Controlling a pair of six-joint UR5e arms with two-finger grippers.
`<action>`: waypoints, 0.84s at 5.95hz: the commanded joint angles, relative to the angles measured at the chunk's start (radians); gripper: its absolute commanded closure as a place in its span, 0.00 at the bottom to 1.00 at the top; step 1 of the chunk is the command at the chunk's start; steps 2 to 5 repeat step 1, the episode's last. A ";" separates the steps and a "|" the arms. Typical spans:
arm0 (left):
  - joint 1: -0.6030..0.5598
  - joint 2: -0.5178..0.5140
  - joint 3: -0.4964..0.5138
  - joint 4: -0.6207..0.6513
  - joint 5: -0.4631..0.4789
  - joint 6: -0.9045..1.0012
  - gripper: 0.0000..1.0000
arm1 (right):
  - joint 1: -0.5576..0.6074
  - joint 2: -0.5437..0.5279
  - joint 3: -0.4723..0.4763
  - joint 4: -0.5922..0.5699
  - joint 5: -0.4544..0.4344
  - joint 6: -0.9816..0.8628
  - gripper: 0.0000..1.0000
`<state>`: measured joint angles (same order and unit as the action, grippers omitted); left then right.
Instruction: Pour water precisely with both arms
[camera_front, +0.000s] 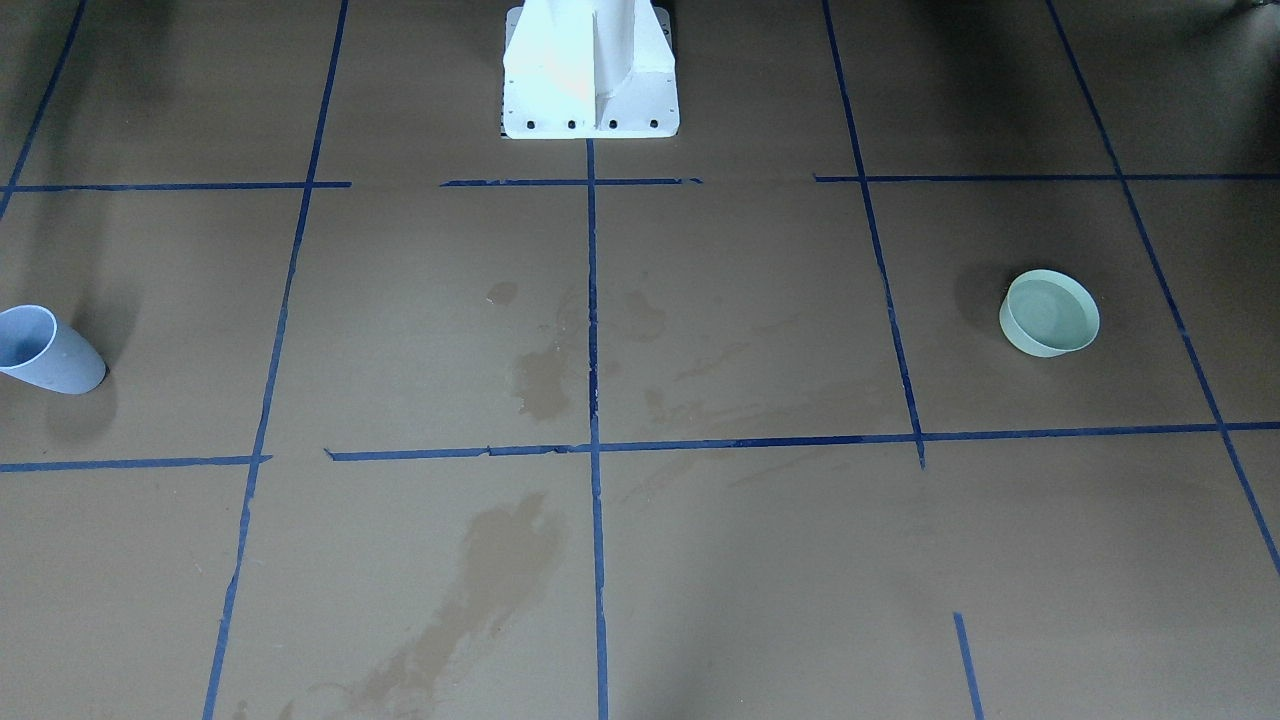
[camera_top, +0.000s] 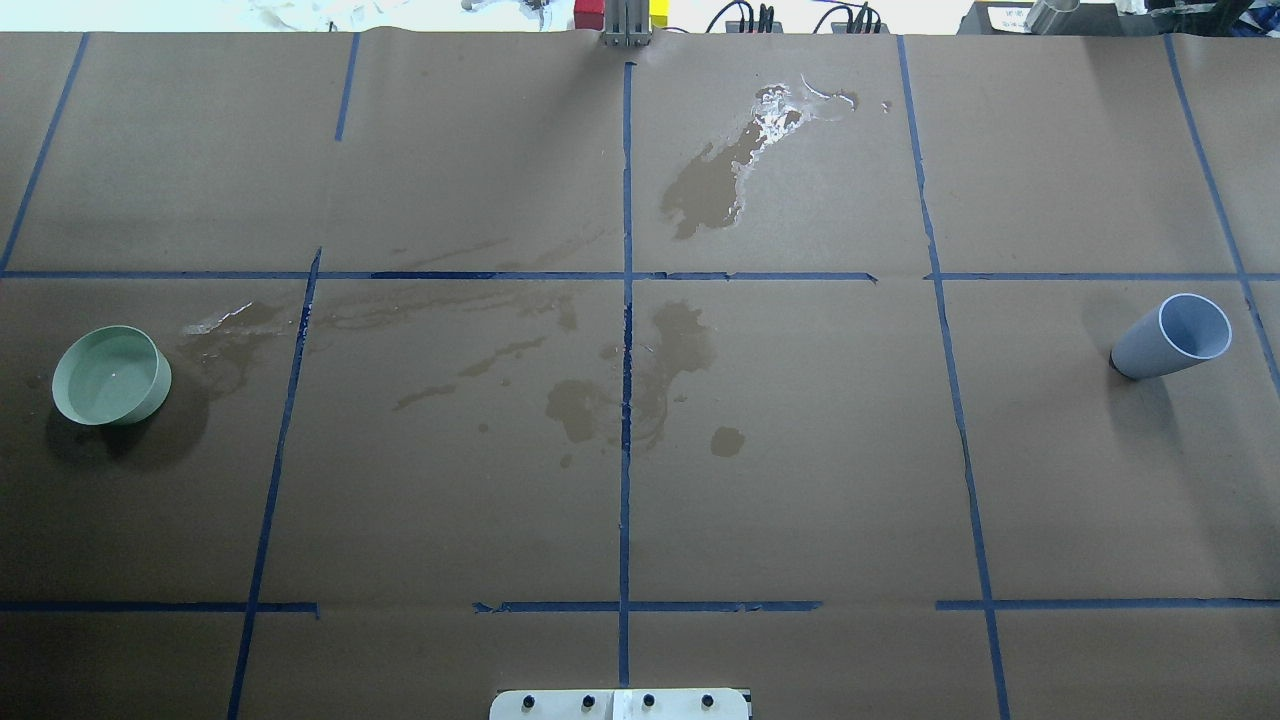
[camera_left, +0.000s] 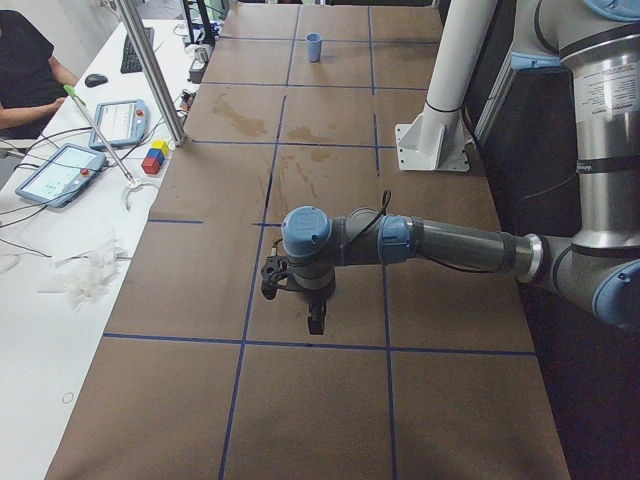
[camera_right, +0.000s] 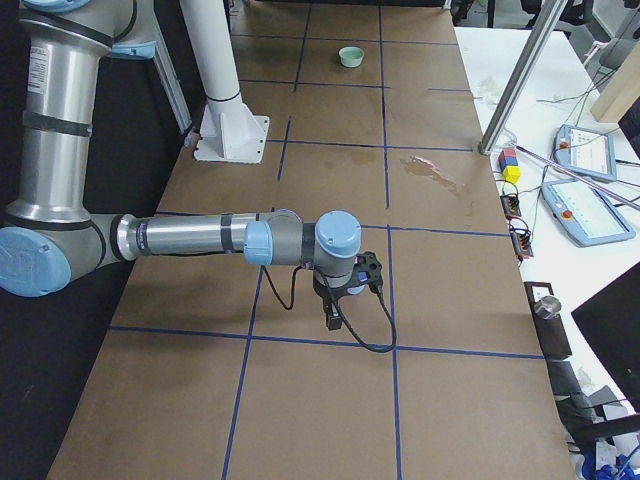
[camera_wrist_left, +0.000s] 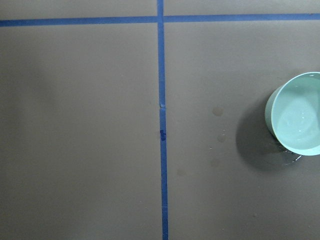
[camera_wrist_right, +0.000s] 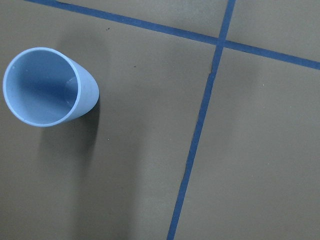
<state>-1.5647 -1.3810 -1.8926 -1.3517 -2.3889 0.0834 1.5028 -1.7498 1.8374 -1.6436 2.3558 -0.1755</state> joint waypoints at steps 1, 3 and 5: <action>0.000 -0.016 0.023 -0.010 -0.009 0.004 0.00 | 0.000 0.015 -0.003 -0.001 0.002 0.001 0.00; 0.000 -0.016 0.023 -0.010 -0.009 0.004 0.00 | 0.000 0.015 -0.003 -0.001 0.002 0.001 0.00; 0.000 -0.016 0.023 -0.010 -0.009 0.004 0.00 | 0.000 0.015 -0.003 -0.001 0.002 0.001 0.00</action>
